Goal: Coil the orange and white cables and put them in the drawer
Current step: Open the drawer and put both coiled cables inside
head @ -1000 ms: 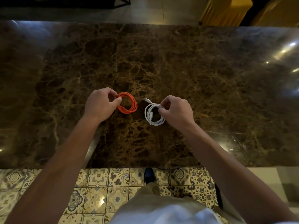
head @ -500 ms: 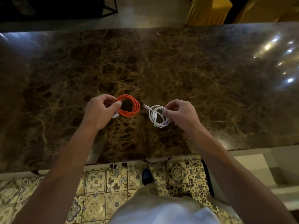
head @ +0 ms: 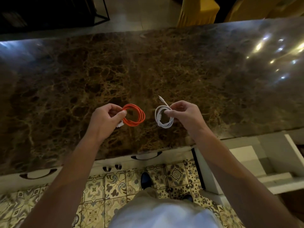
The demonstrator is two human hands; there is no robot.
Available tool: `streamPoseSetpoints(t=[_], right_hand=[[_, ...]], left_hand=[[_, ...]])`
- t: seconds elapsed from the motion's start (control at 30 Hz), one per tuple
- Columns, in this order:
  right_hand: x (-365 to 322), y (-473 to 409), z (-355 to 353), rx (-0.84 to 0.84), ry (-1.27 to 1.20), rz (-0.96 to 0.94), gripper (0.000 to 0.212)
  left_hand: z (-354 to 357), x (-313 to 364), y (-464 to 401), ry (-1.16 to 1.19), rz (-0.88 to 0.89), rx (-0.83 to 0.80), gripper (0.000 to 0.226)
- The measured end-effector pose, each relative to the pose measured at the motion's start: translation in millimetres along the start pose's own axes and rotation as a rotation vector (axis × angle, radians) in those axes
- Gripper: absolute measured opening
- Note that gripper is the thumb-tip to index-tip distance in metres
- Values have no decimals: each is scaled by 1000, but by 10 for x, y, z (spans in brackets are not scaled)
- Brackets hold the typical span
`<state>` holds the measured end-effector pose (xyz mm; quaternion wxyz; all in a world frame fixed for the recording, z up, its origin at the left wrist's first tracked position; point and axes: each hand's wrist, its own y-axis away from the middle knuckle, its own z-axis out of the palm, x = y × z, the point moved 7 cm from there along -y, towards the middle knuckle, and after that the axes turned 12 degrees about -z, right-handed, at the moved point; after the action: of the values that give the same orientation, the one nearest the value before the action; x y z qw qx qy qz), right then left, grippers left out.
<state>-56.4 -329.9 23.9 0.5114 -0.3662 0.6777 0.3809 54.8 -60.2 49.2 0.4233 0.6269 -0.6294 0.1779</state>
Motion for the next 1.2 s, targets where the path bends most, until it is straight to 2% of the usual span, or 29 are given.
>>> streamPoseSetpoints(t=[0.23, 0.53, 0.77, 1.0, 1.2], right_hand=[[7, 237, -376, 10, -127, -23, 43], [182, 764, -1380, 130, -233, 4, 25], [534, 1215, -2272, 199, -156, 31, 26], [926, 1566, -2969, 207, -81, 98, 32], [1178, 1552, -3355, 172, 97, 201, 22]], left_hand=[[345, 218, 241, 41, 29, -55, 16], [1042, 623, 645, 98, 96, -151, 7], [1814, 820, 1124, 119, 98, -263, 11], [2621, 813, 1572, 119, 53, -307, 14], [3144, 843, 1779, 79, 6, -356, 17]])
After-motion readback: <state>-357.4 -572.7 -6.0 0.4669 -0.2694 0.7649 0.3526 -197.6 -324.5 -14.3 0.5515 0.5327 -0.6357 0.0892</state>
